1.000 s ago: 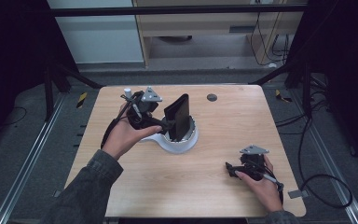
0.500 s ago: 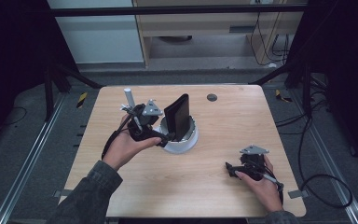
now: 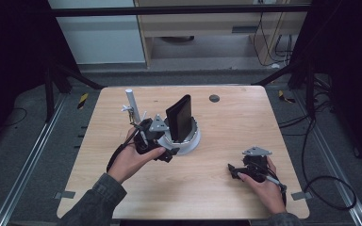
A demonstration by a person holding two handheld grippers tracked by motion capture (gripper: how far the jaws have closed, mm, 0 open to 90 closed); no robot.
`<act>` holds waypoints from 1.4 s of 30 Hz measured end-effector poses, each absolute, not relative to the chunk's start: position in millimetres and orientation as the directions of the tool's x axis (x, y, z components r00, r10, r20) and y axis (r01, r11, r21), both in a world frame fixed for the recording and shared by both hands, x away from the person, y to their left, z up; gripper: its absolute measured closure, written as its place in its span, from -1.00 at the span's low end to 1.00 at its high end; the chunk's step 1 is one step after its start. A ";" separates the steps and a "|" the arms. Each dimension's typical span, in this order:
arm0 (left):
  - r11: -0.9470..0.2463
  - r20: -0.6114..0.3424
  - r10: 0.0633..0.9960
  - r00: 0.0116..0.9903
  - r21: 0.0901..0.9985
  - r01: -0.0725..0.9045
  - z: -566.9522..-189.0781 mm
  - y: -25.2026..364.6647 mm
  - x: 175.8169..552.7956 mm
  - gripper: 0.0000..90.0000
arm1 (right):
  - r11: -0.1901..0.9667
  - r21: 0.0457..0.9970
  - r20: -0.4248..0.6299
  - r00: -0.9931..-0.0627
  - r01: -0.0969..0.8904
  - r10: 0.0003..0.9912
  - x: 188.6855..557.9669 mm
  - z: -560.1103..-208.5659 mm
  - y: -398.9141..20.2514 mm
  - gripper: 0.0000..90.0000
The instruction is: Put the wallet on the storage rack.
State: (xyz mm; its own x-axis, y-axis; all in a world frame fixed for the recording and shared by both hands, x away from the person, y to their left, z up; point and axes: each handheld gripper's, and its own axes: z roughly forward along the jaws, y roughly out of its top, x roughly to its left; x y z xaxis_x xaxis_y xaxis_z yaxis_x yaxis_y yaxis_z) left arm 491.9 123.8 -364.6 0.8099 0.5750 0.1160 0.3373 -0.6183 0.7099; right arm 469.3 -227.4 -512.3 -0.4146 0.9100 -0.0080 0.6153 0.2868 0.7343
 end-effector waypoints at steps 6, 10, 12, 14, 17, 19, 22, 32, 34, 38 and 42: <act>-0.624 0.107 0.572 0.814 0.700 0.347 -375.9 123.2 488.9 -0.91 | 0.287 0.734 -0.008 -0.415 0.615 0.910 469.2 -512.3 -227.3 -0.87; -0.631 0.106 0.568 0.816 0.693 0.349 -383.5 122.5 486.6 -0.91 | 0.288 0.734 -0.009 -0.415 0.615 0.910 469.2 -512.4 -227.3 -0.87; -0.635 0.105 0.565 0.819 0.688 0.350 -387.5 122.3 485.5 -0.91 | 0.289 0.735 -0.010 -0.416 0.614 0.909 469.2 -512.4 -227.3 -0.87; -0.637 0.101 0.564 0.820 0.686 0.353 -391.3 122.0 484.3 -0.91 | 0.289 0.735 -0.010 -0.416 0.614 0.909 469.1 -512.4 -227.3 -0.87; -0.640 0.099 0.562 0.821 0.681 0.356 -395.9 122.1 482.7 -0.91 | 0.288 0.735 -0.010 -0.416 0.614 0.909 469.1 -512.4 -227.2 -0.87; -0.638 0.093 0.562 0.822 0.681 0.359 -398.6 122.0 481.4 -0.91 | 0.288 0.735 -0.009 -0.416 0.614 0.909 469.1 -512.4 -227.2 -0.87; -0.640 0.096 0.565 0.820 0.677 0.362 -403.2 123.9 478.8 -0.91 | 0.288 0.734 -0.009 -0.416 0.614 0.909 469.0 -512.4 -227.2 -0.87; -0.628 0.088 0.581 0.809 0.680 0.378 -414.5 134.0 473.2 -0.90 | 0.287 0.734 -0.010 -0.414 0.615 0.910 468.2 -512.4 -226.7 -0.87; -0.631 0.084 0.578 0.812 0.677 0.380 -416.6 137.0 472.1 -0.90 | 0.287 0.734 -0.010 -0.414 0.615 0.910 468.2 -512.4 -226.7 -0.87; -0.629 0.077 0.585 0.808 0.672 0.391 -422.1 142.3 469.6 -0.89 | 0.288 0.734 -0.010 -0.414 0.615 0.910 468.2 -512.4 -226.7 -0.87; -0.627 0.074 0.597 0.799 0.664 0.407 -429.9 149.1 467.9 -0.89 | 0.287 0.734 -0.010 -0.413 0.615 0.910 468.2 -512.4 -226.7 -0.87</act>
State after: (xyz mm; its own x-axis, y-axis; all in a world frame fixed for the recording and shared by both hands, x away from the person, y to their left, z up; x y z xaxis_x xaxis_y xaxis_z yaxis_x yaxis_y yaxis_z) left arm 467.9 149.1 -429.9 0.7991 0.5966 0.0740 0.4067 -0.6272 0.6643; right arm 468.2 -226.7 -512.4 -0.4135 0.9105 -0.0098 0.6154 0.2874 0.7340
